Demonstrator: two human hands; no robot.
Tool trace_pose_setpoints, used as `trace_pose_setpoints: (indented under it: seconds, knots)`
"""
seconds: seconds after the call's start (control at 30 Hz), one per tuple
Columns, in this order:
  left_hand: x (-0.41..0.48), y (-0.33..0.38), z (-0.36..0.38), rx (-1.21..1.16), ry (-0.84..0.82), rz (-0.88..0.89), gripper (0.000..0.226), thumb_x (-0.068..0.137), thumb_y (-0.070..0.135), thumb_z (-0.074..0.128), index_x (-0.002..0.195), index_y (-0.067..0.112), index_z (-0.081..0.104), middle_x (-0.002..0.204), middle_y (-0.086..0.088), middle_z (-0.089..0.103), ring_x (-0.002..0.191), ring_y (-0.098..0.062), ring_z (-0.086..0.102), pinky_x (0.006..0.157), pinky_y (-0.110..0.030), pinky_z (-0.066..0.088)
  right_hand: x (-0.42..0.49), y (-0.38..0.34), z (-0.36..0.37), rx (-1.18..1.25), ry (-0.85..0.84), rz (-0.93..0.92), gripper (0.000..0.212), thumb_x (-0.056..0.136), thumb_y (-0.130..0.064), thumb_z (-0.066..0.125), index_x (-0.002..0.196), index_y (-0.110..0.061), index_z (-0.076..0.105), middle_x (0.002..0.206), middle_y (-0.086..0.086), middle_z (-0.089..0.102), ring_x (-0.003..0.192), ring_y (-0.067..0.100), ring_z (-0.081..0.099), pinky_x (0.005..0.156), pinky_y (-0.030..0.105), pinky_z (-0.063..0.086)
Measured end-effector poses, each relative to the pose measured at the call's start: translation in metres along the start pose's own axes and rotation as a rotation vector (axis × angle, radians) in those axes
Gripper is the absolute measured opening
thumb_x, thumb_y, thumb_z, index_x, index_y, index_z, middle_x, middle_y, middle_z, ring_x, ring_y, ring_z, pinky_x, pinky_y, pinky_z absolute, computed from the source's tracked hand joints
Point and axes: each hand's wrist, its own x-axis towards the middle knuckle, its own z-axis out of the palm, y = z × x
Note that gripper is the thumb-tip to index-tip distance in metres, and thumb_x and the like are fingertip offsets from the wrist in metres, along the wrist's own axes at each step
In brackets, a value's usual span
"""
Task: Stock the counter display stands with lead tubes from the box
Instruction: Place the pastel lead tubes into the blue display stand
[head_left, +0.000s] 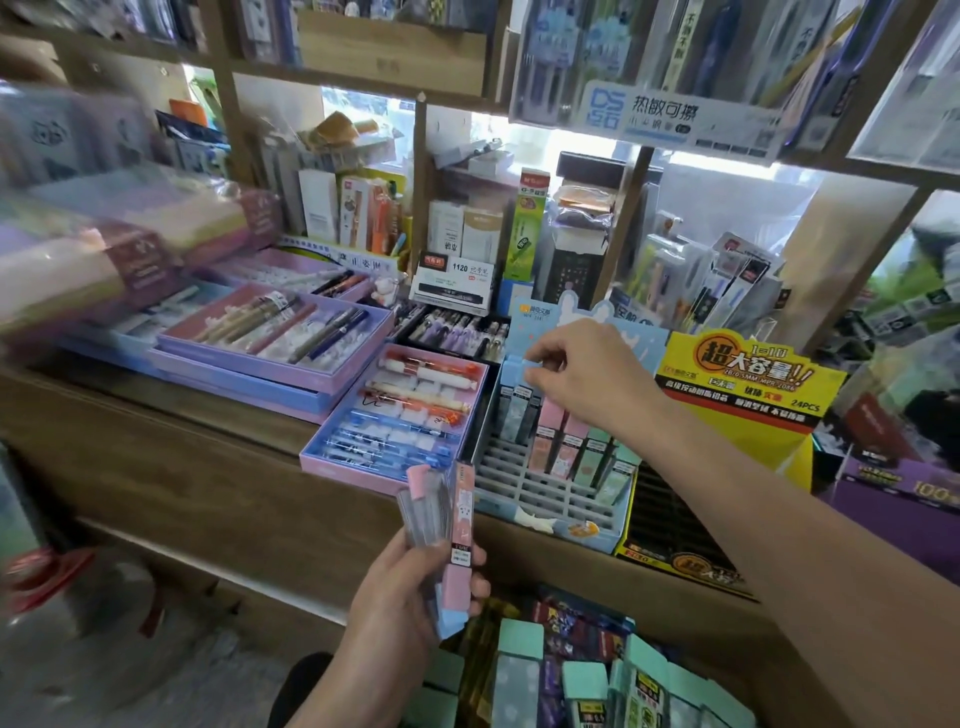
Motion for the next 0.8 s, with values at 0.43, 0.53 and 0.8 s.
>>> trace_pose_setpoints:
  seconds: [0.43,0.53,0.8]
  knots:
    - [0.006,0.0,0.001,-0.015,0.005,-0.013,0.043,0.074,0.003,0.062,0.117,0.006,0.062,0.079,-0.034,0.066,0.051,-0.038,0.061,0.043,-0.037,0.052,0.005,-0.011,0.004,-0.031,-0.007,0.044,0.019,0.095,-0.026,0.071,0.11,-0.017,0.078,0.089,-0.001,0.07,0.086,0.022,0.068,0.082,0.041,0.06]
    - [0.008,0.0,0.0,-0.005,0.018,-0.022,0.044,0.072,0.003,0.061,0.116,0.007,0.062,0.077,-0.033,0.066,0.049,-0.038,0.061,0.042,-0.036,0.051,0.006,-0.014,0.004,-0.024,-0.012,0.044,0.019,0.096,-0.026,0.07,0.108,-0.016,0.079,0.095,0.004,0.075,0.087,0.023,0.069,0.084,0.043,0.06]
    - [0.005,-0.002,-0.001,-0.008,0.008,-0.015,0.042,0.072,0.002,0.064,0.114,0.004,0.065,0.079,-0.035,0.065,0.05,-0.039,0.061,0.045,-0.037,0.052,0.004,-0.02,0.003,-0.021,-0.04,0.036,0.014,0.095,-0.024,0.07,0.1,-0.016,0.08,0.091,0.001,0.076,0.083,0.019,0.07,0.082,0.044,0.062]
